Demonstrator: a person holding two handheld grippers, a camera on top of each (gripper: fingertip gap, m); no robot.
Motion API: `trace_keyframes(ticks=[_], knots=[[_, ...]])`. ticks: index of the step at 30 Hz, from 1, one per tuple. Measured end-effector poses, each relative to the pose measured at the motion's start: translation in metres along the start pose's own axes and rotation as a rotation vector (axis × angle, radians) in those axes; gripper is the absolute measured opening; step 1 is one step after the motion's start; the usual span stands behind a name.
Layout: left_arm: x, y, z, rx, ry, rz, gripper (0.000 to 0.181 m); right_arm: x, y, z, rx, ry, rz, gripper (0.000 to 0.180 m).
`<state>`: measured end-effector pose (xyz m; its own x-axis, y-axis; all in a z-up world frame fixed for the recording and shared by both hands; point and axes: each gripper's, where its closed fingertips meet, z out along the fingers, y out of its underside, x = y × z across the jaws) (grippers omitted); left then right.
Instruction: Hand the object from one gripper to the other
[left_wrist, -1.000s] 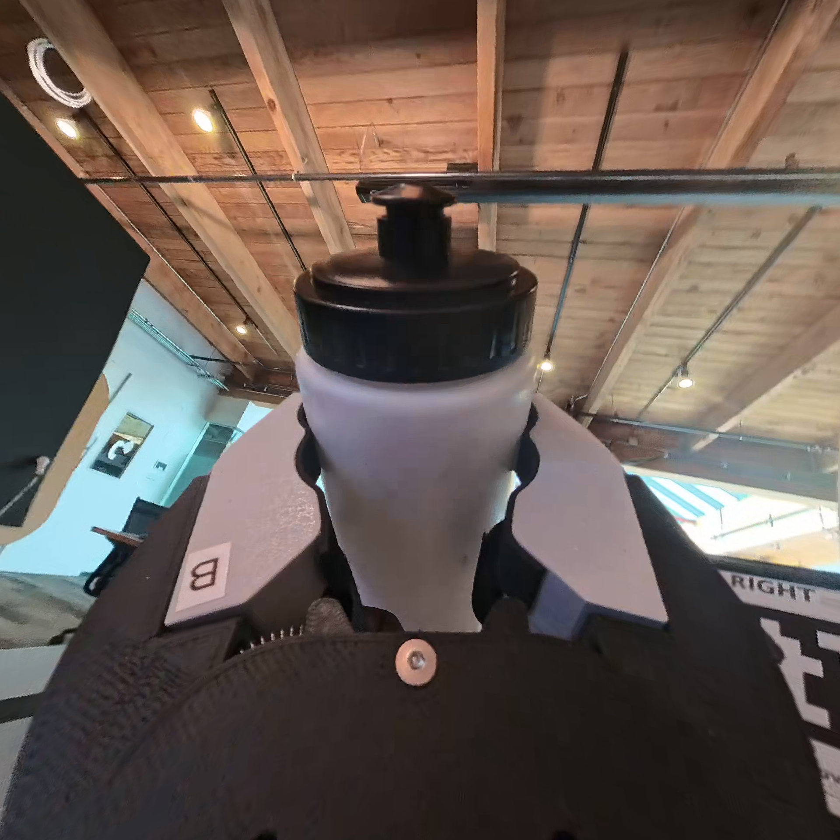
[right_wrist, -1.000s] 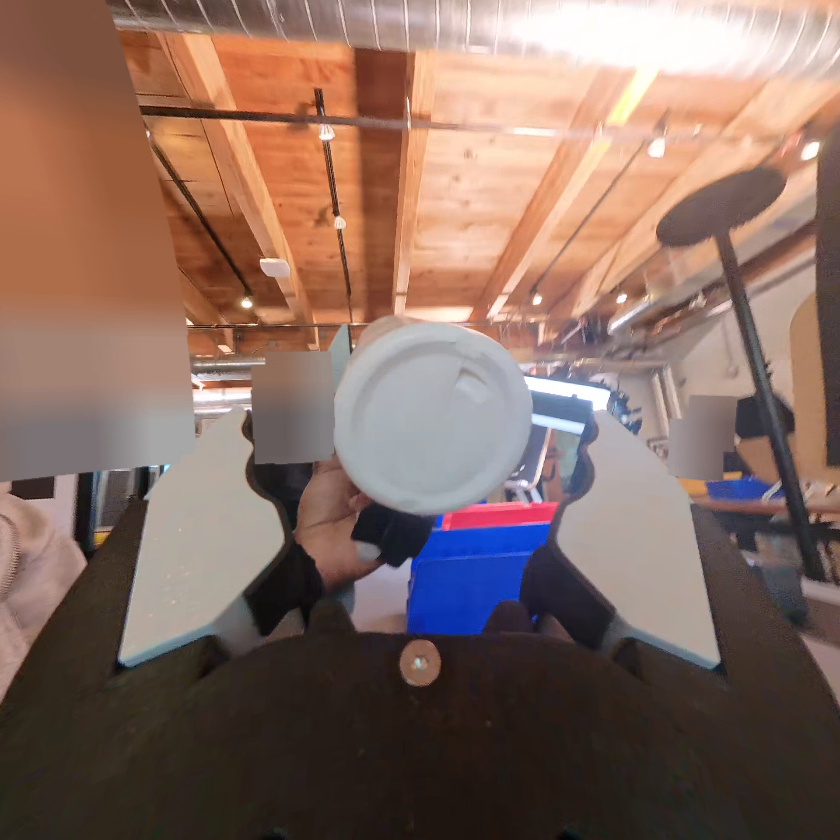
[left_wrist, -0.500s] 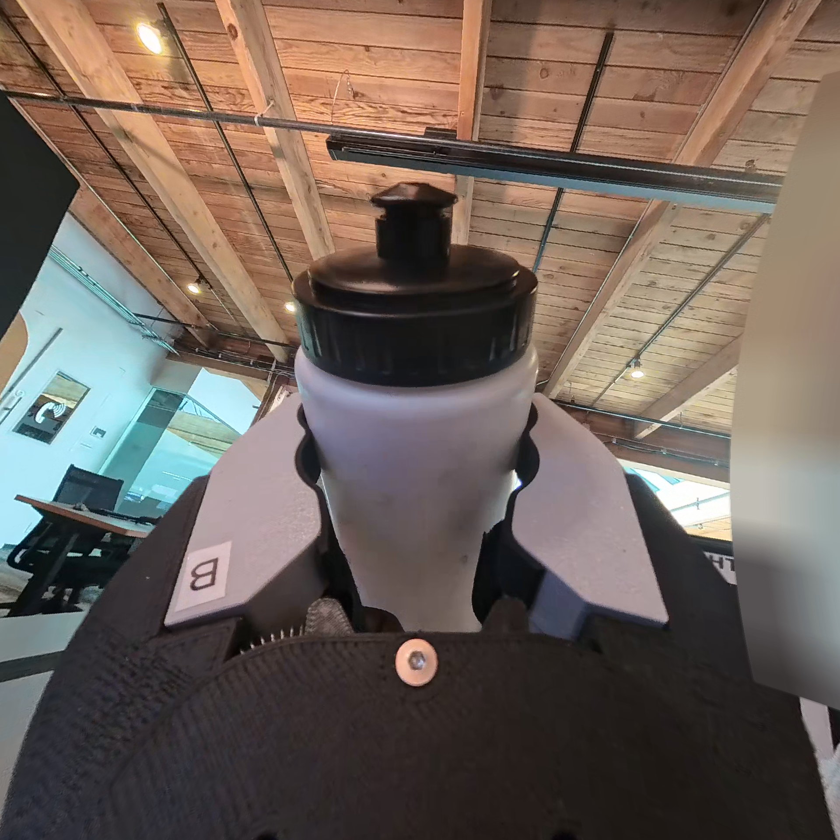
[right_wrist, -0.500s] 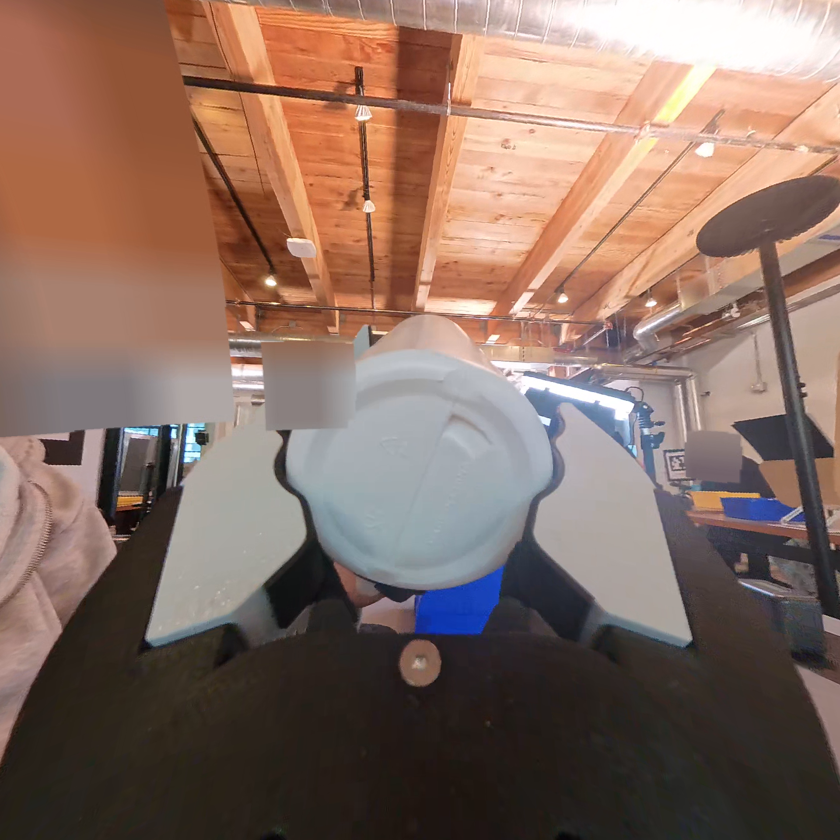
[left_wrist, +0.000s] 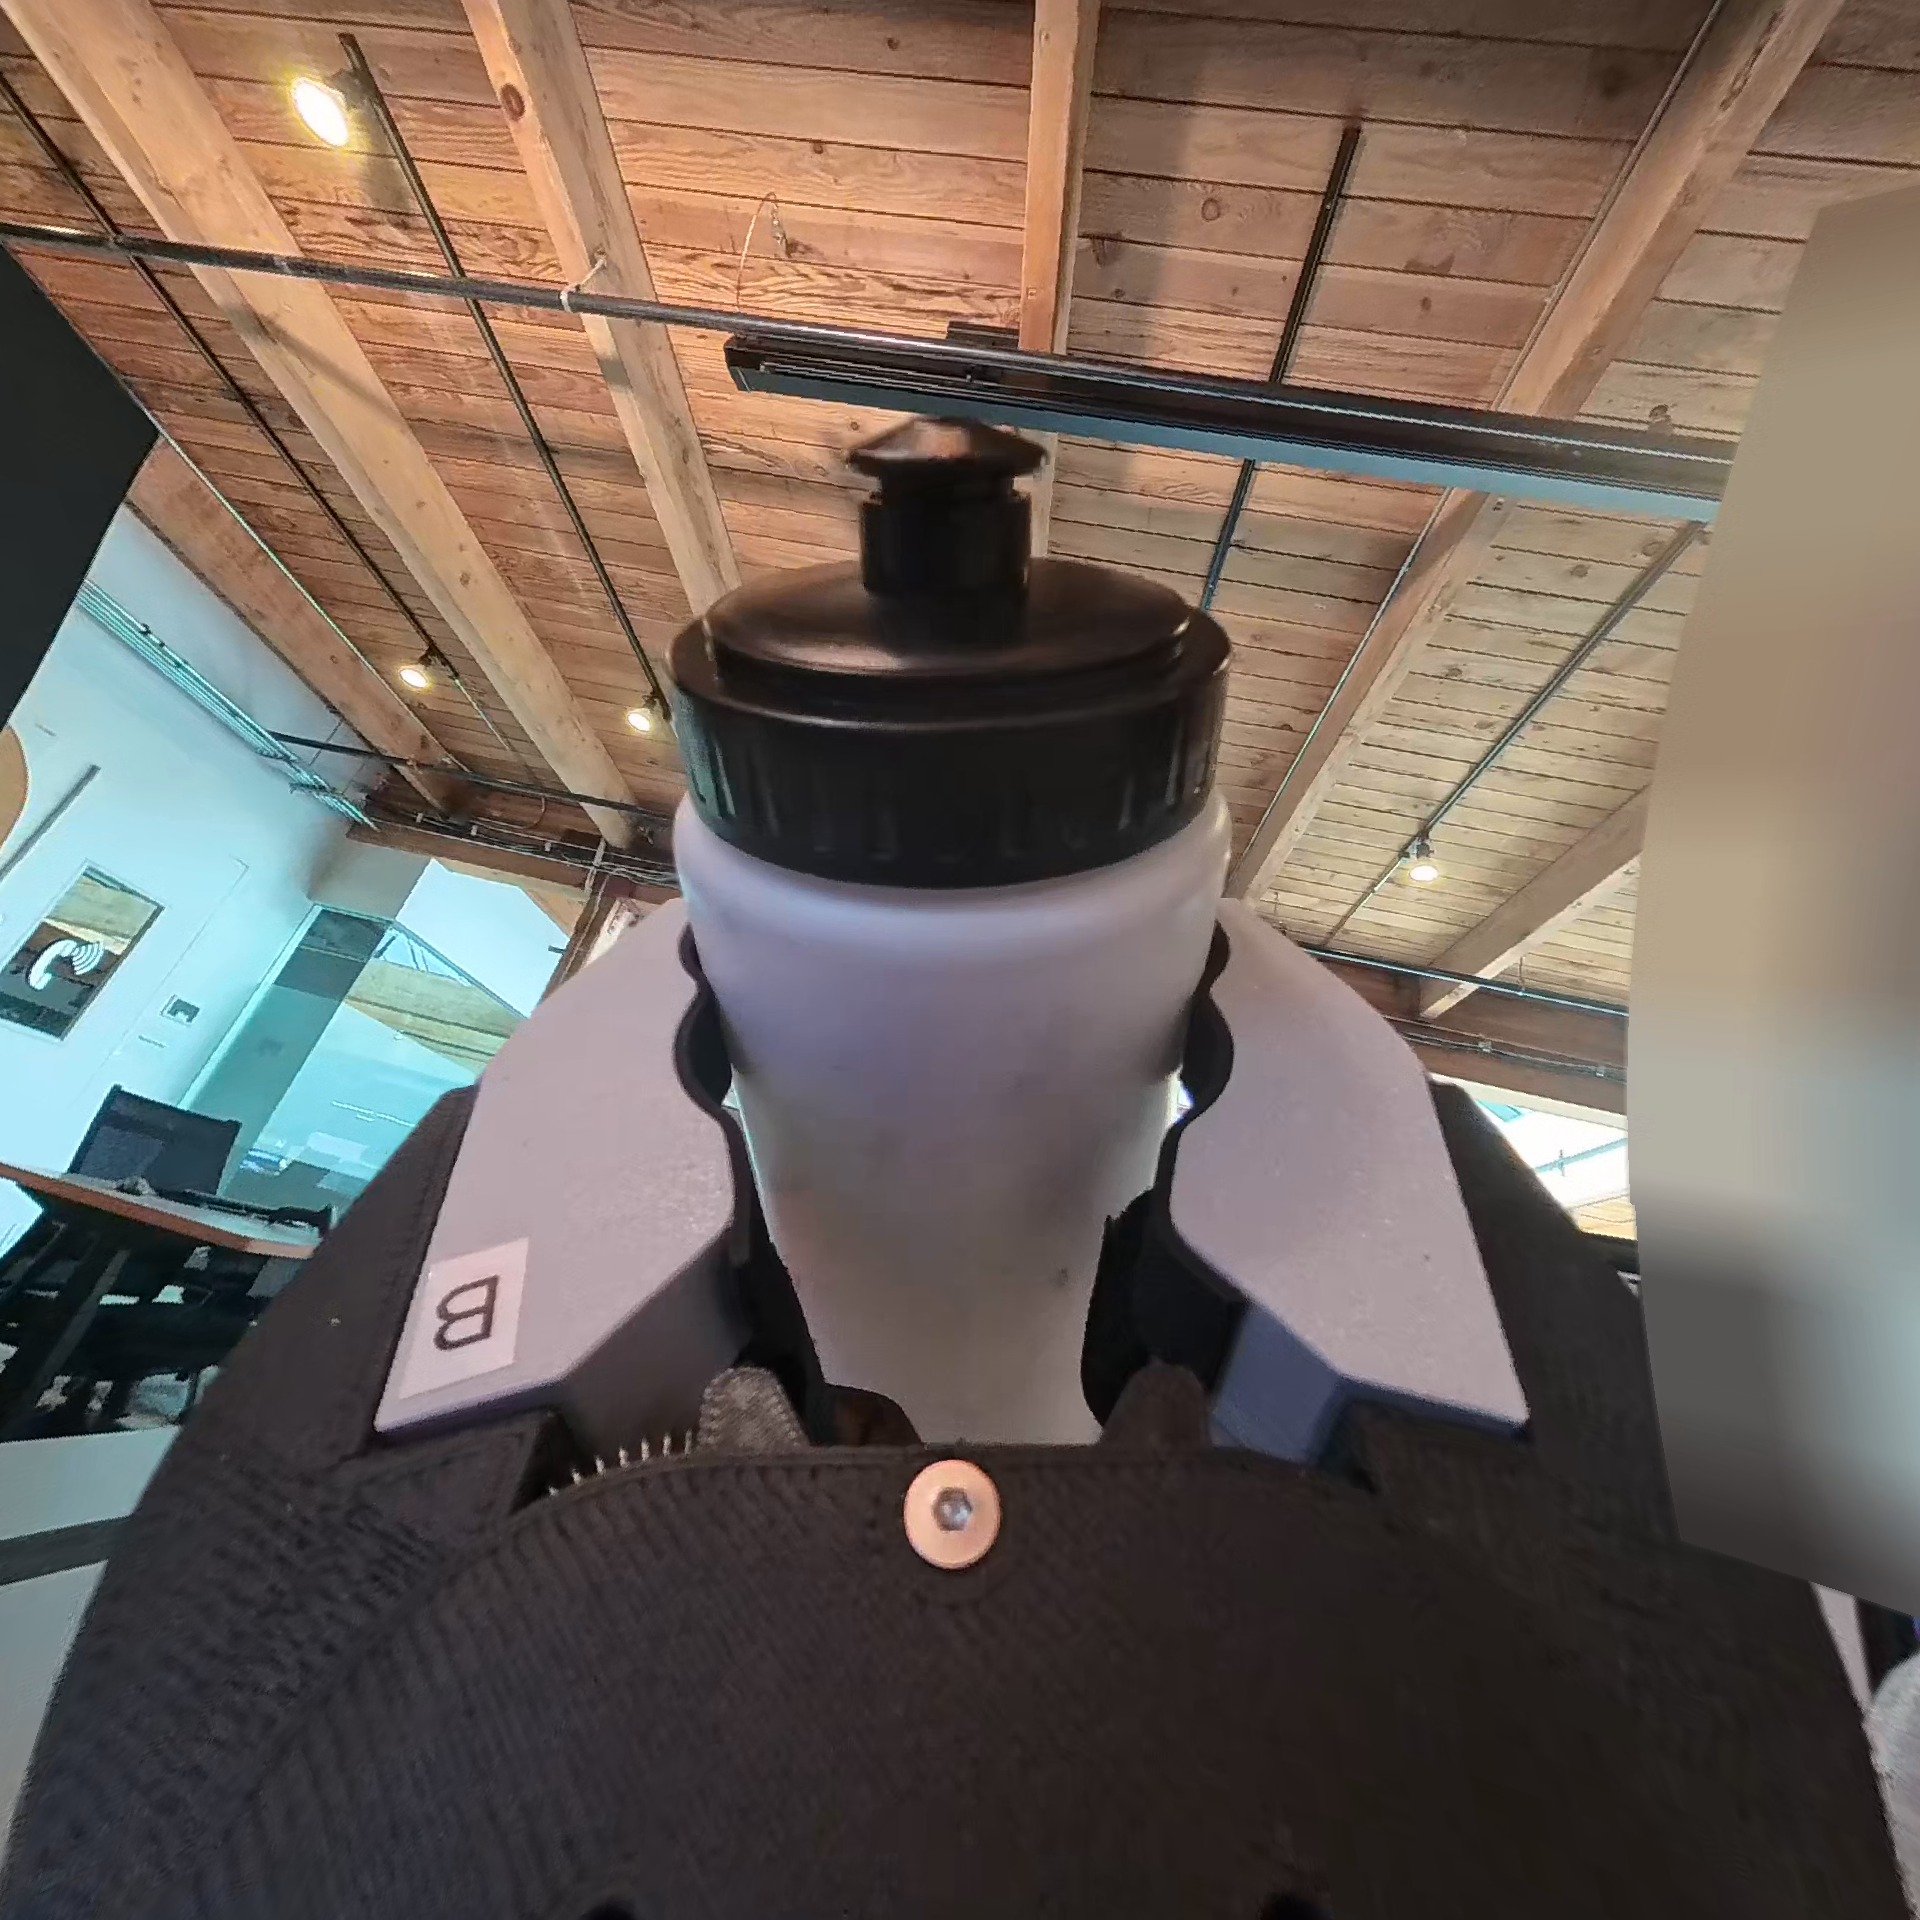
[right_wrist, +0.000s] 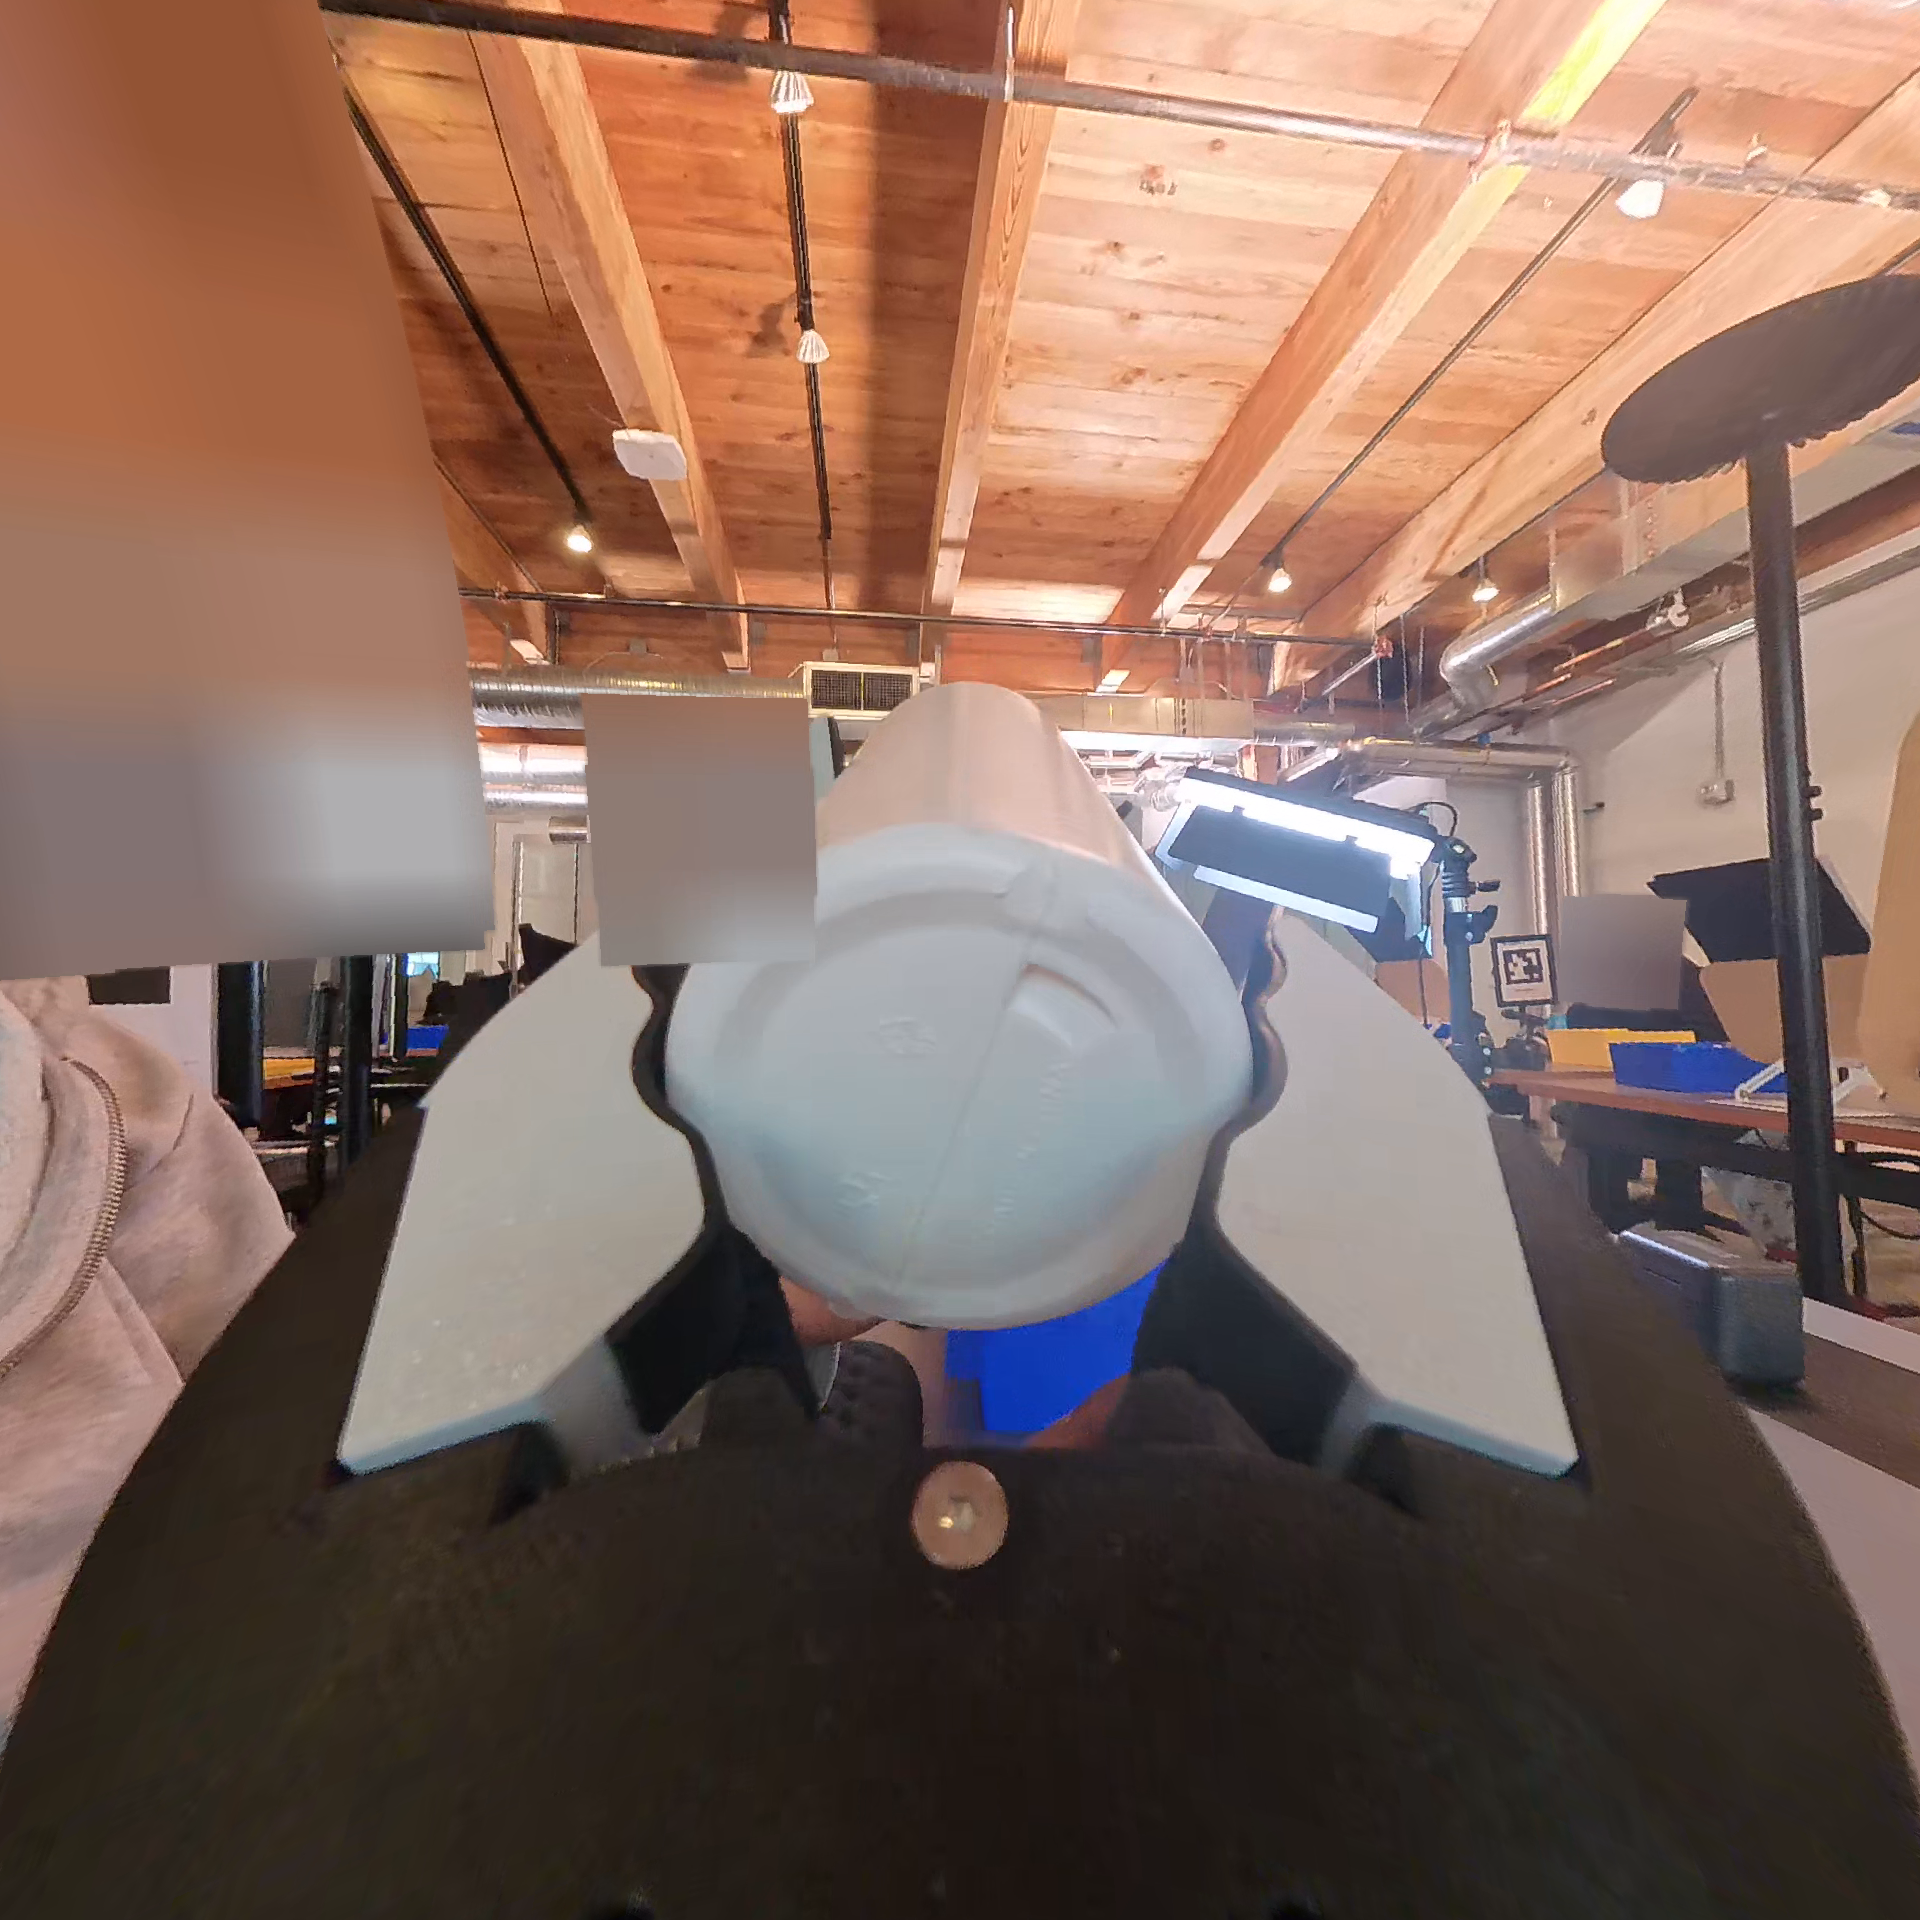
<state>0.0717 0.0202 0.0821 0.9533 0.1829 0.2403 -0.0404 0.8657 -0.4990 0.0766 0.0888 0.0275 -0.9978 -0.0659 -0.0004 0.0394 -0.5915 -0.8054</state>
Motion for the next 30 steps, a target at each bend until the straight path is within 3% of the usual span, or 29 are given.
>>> trace_keyframes(ticks=[8, 12, 16, 20, 26, 30], knots=[[-0.004, 0.003, 0.0, -0.029, -0.009, -0.023, 0.086, 0.002, -0.001, -0.003, -0.06, 0.015, 0.002, 0.105], [-0.008, -0.004, -0.002, -0.057, -0.021, 0.001, 0.086, 0.007, 0.018, 0.001, -0.202, 0.043, 0.027, 0.106], [-0.01, -0.006, -0.002, -0.155, -0.024, 0.051, 0.087, 0.02, 0.022, -0.008, -0.344, 0.113, -0.078, 0.114], [-0.02, -0.008, -0.005, -0.166, -0.068, 0.041, 0.086, 0.029, 0.017, -0.014, -0.372, 0.16, -0.132, 0.118], [-0.038, 0.017, -0.008, -0.376, -0.176, 0.15, 0.086, 0.032, 0.021, -0.019, -0.485, 0.205, -0.256, 0.118], [-0.044, 0.055, -0.013, -0.617, -0.212, 0.252, 0.086, 0.032, 0.03, -0.019, -0.55, 0.229, -0.335, 0.11]])
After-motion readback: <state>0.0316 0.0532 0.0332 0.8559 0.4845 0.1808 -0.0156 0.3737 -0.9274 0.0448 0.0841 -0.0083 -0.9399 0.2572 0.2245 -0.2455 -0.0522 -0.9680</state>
